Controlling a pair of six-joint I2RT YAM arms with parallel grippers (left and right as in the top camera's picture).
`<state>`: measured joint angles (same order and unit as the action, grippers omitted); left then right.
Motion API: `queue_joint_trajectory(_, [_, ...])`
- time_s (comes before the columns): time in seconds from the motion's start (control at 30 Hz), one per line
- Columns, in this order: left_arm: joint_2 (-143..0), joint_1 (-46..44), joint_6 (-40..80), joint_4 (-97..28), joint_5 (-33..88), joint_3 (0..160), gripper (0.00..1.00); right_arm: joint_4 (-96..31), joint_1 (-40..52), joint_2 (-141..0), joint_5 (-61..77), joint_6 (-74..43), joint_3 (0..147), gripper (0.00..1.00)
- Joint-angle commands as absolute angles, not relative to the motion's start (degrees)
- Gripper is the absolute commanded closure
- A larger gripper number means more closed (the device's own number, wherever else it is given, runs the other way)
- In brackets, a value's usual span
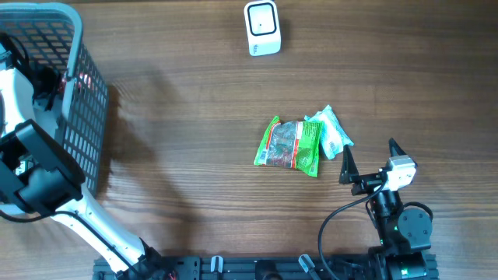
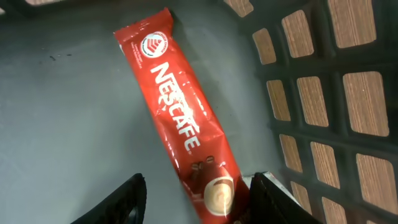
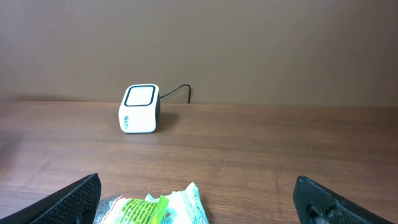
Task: Scan the item barcode
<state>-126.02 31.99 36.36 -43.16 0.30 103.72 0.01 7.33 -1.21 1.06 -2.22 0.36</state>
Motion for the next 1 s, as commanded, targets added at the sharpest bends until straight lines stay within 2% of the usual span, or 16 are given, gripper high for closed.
queue_joint_trajectory(0.0, [-128.86,32.16,36.95,-42.04,0.99,103.33,0.50,0.32,7.42,-1.02,0.97,-1.50,0.30,0.00])
queue_joint_trajectory(0.03, [-129.40,32.16,36.97,-41.65,1.02,103.33,0.55,0.32,7.42,-1.02,0.97,-1.50,0.30,0.00])
queue_joint_trajectory(0.13, [-130.67,32.16,36.91,-40.69,0.97,103.35,0.89,0.32,7.42,-1.02,0.97,-1.50,0.30,0.00])
queue_joint_trajectory(0.17, [-129.97,32.27,36.91,-40.69,0.99,103.57,0.96,0.32,7.42,-1.02,0.97,-1.48,0.30,0.00])
queue_joint_trajectory(0.27, [-125.38,32.93,36.27,-40.95,-0.10,103.63,0.96,0.32,7.42,-1.02,0.97,-1.50,0.30,0.00])
queue_joint_trajectory(0.3, [-124.36,33.06,36.29,-40.93,-0.30,103.63,0.85,0.32,7.42,-1.02,0.97,-1.48,0.30,0.00])
queue_joint_trajectory(0.33, [-124.25,33.08,36.34,-40.86,-0.10,103.63,0.59,0.32,7.42,-1.02,0.97,-1.50,0.30,0.00])
queue_joint_trajectory(0.37, [-124.53,33.08,36.32,-40.91,-0.05,103.61,0.52,0.32,7.42,-1.02,0.97,-1.50,0.30,0.00])
queue_joint_trajectory(0.4, [-124.99,33.06,36.32,-40.88,-0.10,103.46,0.49,0.32,7.42,-1.02,0.97,-1.50,0.30,0.00])
queue_joint_trajectory(0.6, [-131.00,33.06,36.32,-40.07,-0.30,103.39,0.48,0.32,7.42,-1.02,0.97,-1.48,0.30,0.00])
queue_joint_trajectory(0.7, [-133.32,32.97,36.27,-40.69,-0.60,103.39,0.50,0.32,7.42,-1.02,0.97,-1.50,0.30,0.00])
queue_joint_trajectory(0.73, [-133.43,33.10,36.25,-41.32,-1.21,103.39,0.58,0.32,7.42,-1.02,0.97,-1.50,0.30,0.00])
queue_joint_trajectory(0.8, [-133.43,33.26,36.25,-42.70,-1.19,103.39,0.85,0.32,7.42,-1.02,0.97,-1.50,0.30,0.00])
queue_joint_trajectory(0.83, [-133.43,33.30,36.25,-43.81,-1.19,103.39,0.96,0.32,7.42,-1.02,0.97,-1.48,0.30,0.00])
queue_joint_trajectory(0.97, [-132.11,33.28,35.97,-48.47,-4.47,103.42,0.96,0.32,7.42,-1.02,0.97,-1.50,0.30,0.00])
